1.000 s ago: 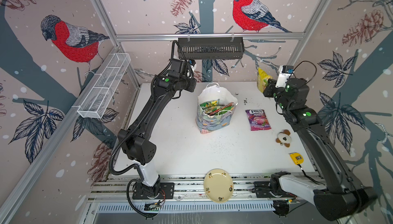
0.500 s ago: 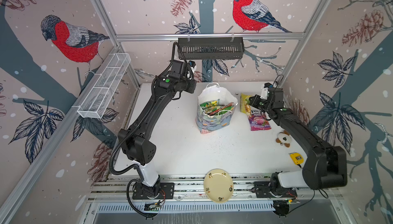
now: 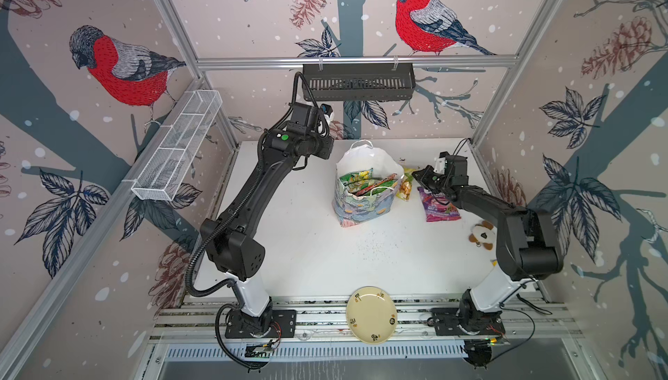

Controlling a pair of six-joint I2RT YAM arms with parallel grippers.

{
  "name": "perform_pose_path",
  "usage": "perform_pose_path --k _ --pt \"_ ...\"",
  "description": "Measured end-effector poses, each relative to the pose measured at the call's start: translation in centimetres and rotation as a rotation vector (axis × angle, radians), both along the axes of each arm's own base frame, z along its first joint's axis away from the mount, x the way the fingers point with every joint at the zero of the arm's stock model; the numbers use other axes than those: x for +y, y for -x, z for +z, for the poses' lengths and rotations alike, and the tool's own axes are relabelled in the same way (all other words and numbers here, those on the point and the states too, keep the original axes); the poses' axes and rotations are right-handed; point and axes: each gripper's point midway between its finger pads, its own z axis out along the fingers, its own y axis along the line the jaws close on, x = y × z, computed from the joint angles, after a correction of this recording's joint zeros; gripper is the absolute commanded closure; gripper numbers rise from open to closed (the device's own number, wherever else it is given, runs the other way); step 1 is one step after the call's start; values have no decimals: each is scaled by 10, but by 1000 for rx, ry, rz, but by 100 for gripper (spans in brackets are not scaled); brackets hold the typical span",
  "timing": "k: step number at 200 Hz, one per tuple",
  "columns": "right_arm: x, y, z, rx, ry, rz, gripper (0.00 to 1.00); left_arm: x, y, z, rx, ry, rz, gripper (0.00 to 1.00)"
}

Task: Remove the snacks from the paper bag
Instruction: 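Lower the yellow chip packet beside the purple packet and release it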

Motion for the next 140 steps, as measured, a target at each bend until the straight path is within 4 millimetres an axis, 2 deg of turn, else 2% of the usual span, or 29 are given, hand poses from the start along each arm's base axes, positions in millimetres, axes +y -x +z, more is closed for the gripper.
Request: perform_pose_path --k 78,116,140 --pt "-26 11 -47 113 184 -56 89 3 -2 -1 -4 -13 16 75" --pt "-35 13 -55 136 255 -63 67 3 -3 -2 -1 -15 16 75" --pt "-42 18 -47 135 304 -73 61 3 -2 -4 5 -17 16 78"
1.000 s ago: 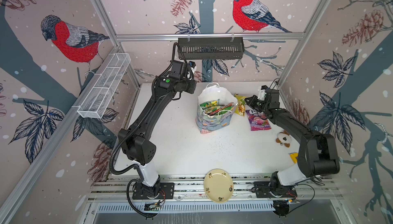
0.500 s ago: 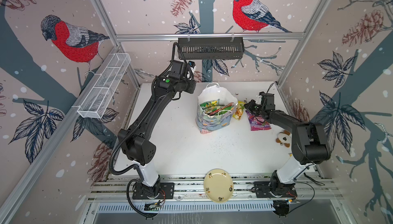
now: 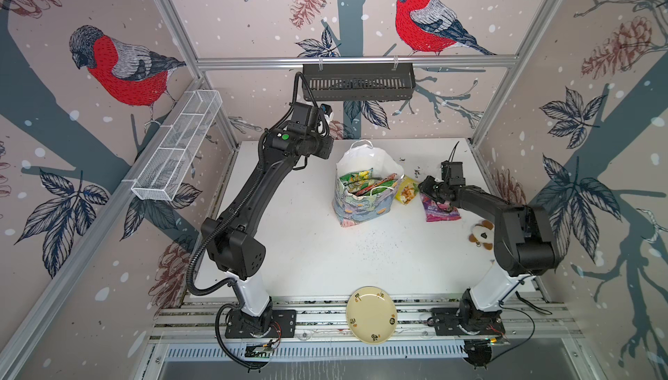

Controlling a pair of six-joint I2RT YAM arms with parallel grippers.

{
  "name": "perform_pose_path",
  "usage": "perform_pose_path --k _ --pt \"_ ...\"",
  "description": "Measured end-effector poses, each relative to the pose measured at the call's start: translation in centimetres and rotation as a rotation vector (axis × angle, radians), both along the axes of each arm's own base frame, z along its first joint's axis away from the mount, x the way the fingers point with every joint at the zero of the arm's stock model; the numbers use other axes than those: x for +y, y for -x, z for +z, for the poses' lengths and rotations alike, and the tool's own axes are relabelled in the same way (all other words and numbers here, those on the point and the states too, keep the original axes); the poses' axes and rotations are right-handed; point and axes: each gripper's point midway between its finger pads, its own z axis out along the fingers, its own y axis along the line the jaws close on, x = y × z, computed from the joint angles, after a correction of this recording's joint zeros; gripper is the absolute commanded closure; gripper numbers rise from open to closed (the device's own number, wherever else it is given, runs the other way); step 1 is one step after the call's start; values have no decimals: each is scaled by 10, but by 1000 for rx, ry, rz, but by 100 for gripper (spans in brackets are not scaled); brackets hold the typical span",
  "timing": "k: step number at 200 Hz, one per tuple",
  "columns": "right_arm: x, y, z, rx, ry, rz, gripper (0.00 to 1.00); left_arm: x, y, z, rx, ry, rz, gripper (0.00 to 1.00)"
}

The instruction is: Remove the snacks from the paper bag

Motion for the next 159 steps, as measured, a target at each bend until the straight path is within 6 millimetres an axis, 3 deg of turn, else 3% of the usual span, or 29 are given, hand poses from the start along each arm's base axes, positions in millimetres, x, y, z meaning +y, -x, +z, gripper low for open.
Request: perform_pose_path --k 38,64,81,127,159 --pt "-5 -2 53 -117 72 34 58 1 4 -8 26 -3 3 74" --pt "5 -6 100 -220 70 112 57 -7 12 0 27 43 -46 71" --pt "10 -7 118 -252 61 144 57 -18 17 6 27 88 -98 71" --pt "27 9 127 -239 16 213 57 -51 29 -8 70 93 -223 64" --pt "35 26 106 -148 8 238 57 -60 24 -15 70 60 -245 64"
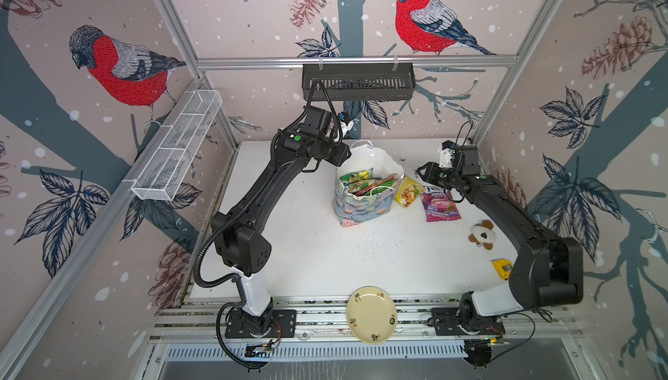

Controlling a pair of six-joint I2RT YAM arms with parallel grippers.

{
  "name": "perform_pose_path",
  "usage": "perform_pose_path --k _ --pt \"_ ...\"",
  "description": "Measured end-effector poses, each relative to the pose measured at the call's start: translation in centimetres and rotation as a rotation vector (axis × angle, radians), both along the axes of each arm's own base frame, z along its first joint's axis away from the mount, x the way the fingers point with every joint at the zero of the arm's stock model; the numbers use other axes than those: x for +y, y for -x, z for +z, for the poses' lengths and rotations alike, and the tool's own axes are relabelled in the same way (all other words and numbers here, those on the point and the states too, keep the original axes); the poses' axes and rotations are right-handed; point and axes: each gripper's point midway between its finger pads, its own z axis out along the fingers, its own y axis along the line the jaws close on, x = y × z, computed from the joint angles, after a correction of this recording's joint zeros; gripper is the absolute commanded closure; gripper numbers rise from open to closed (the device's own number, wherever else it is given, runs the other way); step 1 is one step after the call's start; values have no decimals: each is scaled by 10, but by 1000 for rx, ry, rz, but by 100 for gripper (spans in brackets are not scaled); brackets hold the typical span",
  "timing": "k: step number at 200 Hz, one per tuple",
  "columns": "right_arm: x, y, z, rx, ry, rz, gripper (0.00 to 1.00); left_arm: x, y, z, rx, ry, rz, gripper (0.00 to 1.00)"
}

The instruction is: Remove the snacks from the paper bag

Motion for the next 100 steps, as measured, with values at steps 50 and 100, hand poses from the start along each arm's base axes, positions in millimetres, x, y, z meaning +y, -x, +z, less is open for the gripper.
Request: perform_pose_path --k 50,100 --pt "12 43 -53 173 14 37 57 0 -17 -5 -30 -48 21 64" --pt "44 67 -75 247 12 110 57 -13 -24 -16 -21 -66 -19 66"
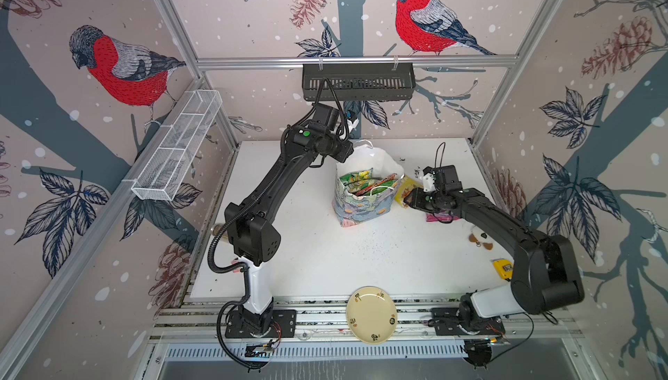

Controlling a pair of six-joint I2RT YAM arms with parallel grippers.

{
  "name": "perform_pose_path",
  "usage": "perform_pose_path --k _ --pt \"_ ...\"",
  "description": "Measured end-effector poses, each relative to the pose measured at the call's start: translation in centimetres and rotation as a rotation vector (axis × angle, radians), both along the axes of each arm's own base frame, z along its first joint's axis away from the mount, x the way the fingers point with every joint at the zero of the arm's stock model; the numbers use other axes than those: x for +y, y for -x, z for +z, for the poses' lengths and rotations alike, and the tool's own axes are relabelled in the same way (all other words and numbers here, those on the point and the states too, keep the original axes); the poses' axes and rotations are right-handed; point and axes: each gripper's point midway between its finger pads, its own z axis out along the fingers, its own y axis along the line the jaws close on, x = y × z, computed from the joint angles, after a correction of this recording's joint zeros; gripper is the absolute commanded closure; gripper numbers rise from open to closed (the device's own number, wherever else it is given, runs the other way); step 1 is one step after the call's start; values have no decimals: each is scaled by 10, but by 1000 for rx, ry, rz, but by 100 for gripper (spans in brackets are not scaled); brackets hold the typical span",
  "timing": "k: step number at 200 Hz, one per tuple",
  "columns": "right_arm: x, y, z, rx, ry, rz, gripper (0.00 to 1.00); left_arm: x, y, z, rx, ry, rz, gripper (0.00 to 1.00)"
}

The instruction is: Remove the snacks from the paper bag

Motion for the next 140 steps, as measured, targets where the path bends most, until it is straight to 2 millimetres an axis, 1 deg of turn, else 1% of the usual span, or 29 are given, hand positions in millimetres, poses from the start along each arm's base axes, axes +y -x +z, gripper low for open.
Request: perform_pose_path --k 16,45,73,101,140 --pt "7 4 -6 27 -7 5 57 -5 0 -6 15 -4 -16 72" --pt "19 10 -14 52 -16 33 57 -9 -3 -17 40 -20 -31 100" --pt "26 13 -20 69 -24 39 57 -10 -6 -20 45 -34 -40 100" --pt "34 16 -24 84 -37 51 57 -10 -5 -21 55 -39 -42 100" --pt "36 22 -31 99 -37 55 57 -6 -6 -21 57 -48 -27 100"
